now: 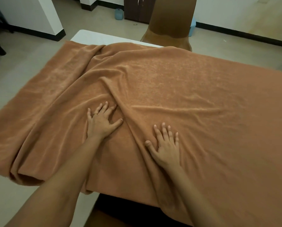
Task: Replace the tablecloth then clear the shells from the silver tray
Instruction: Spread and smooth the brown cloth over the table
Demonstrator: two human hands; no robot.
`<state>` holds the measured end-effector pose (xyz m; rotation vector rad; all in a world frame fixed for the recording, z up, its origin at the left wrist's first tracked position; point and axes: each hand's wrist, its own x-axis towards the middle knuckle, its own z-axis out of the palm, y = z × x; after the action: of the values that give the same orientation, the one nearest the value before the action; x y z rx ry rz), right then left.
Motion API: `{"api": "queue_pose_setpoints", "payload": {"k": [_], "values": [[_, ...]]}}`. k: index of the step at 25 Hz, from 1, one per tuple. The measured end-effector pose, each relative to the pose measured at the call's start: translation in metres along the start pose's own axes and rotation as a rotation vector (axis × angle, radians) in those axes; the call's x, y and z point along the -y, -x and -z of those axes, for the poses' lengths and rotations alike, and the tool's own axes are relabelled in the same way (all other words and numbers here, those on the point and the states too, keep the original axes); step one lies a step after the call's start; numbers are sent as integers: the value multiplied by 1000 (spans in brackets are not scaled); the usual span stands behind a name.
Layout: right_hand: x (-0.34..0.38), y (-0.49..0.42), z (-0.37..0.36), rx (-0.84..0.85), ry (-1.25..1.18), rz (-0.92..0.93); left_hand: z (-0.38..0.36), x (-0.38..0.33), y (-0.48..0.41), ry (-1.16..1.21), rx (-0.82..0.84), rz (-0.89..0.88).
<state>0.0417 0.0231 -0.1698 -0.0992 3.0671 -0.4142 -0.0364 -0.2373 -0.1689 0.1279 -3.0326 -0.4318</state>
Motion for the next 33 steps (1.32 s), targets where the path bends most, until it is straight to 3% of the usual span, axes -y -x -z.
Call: {"api": "queue_pose_setpoints", "payload": {"k": [3, 6, 8, 9, 10, 11, 13, 15, 17, 33], "values": [[-30, -15, 5, -35, 68, -116, 11, 9, -4, 17, 36, 10], [-49, -31, 18, -5, 60, -288, 25, 19, -4, 92, 204, -34], [-24, -37, 22, 20, 56, -412, 47, 36, -4, 312, 345, -144], [3, -37, 19, -39, 39, -429, 64, 50, -1, 465, 345, -207], [41, -34, 14, -135, -9, -398, 81, 69, 0, 573, 238, -272], [87, -28, 5, -194, -102, -333, 92, 95, 0, 560, 48, -303], [166, -5, -25, -124, -238, -194, 93, 149, 6, 189, -206, -180], [224, 13, -55, -49, -162, -134, 85, 201, 15, -53, -54, 23], [238, 13, -65, -67, -21, -117, 70, 228, 17, -61, 86, 106], [226, -16, -61, -52, 44, -177, 87, 286, -82, -43, 218, 44]]}}
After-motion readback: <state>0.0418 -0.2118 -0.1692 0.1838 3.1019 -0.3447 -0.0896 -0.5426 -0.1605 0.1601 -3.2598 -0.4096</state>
